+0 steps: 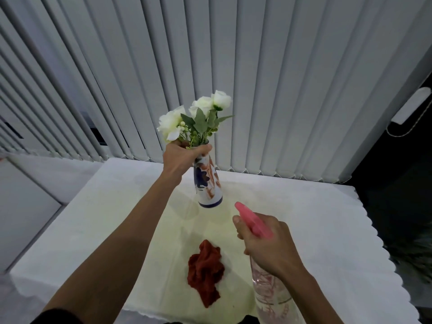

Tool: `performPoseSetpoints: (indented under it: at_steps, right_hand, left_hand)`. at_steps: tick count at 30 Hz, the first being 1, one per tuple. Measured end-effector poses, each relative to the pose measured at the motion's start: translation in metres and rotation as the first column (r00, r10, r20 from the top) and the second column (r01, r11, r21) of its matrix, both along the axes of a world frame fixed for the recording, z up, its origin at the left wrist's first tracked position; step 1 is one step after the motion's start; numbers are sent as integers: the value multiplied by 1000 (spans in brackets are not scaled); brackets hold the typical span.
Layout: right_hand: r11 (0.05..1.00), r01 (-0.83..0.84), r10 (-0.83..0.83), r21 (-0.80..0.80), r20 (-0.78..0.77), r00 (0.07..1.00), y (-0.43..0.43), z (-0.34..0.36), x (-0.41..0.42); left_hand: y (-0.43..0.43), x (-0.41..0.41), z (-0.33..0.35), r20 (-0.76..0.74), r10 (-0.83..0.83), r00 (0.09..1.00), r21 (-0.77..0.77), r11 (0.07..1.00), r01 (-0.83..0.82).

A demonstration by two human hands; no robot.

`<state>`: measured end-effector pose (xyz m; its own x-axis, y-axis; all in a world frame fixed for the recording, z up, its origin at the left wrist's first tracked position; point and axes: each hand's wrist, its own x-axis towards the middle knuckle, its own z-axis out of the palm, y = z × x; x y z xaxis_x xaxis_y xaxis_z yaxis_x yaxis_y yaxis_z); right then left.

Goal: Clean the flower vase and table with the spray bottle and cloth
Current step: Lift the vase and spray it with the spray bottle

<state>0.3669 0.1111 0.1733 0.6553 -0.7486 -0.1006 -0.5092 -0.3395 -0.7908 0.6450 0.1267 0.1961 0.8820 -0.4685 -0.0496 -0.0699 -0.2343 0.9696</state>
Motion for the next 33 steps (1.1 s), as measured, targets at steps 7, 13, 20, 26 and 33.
performPoseSetpoints:
  at_steps: [7, 13, 20, 26, 33]
  right_hand:
    - [1000, 20, -19, 18, -50, 999, 9, -16, -5]
    - [993, 80, -77, 91, -32, 997, 1, -17, -12]
    - [990, 56, -71, 129, 115, 991, -16, 9, -13]
    - [994, 2, -18, 111, 148, 989, -26, 15, -16]
    - [988, 20, -34, 155, 89, 995, -31, 3, -26]
  left_hand:
    - [1, 0, 4, -21, 45, 999, -27, 999, -45]
    - [3, 5, 8, -70, -38, 997, -118, 993, 30]
    - [7, 11, 13, -70, -270, 960, -108, 959, 262]
    - [6, 11, 12, -85, -395, 915, -118, 916, 384]
    - [9, 12, 15, -78, -488, 869, -183, 864, 469]
